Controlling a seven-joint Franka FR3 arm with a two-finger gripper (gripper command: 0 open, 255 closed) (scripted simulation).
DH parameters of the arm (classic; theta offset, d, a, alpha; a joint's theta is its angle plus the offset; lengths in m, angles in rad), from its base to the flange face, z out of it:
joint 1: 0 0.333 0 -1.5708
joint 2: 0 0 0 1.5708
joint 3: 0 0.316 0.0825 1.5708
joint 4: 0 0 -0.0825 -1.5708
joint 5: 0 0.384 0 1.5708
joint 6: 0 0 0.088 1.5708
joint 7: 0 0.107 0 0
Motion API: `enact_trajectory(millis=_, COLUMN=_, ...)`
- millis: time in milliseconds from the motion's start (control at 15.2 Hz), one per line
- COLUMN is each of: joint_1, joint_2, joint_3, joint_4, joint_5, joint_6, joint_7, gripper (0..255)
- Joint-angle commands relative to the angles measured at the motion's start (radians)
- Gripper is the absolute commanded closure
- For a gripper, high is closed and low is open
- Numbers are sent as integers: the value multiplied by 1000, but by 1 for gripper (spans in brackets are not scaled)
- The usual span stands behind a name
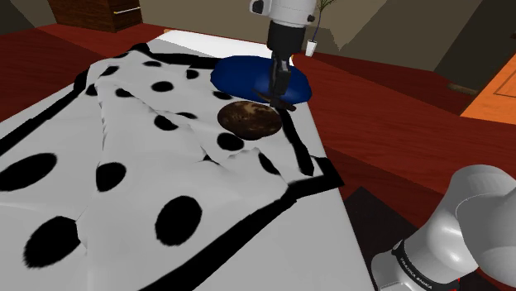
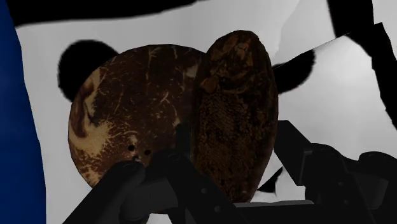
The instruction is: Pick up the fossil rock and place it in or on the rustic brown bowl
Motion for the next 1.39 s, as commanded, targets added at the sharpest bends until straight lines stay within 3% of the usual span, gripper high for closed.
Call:
enact_trajectory(millis=0, joint_1=-4, joint_2=86, joint_3=-8, joint_4=94, joint_5=2, joint_6=-7, joint_7=-13, gripper=255)
enact_trajectory(millis=198, joint_1=-10, joint_2=209, joint_3=-15, joint_4=242, joint_5=7, joint_6=-33, joint_7=-27, gripper=255)
enact_trajectory(millis=1122, joint_1=-10, joint_2=217, joint_3=-15, joint_4=90, joint_5=8, joint_6=127, joint_7=-29, gripper=255)
enact_trajectory(millis=1188, joint_1=-10, joint_2=217, joint_3=-15, joint_4=90, joint_5=8, joint_6=127, joint_7=-29, gripper=0)
enact_trajectory(millis=1320, joint_1=-20, joint_2=260, joint_3=-20, joint_4=158, joint_5=83, joint_6=135, joint_7=-67, gripper=0)
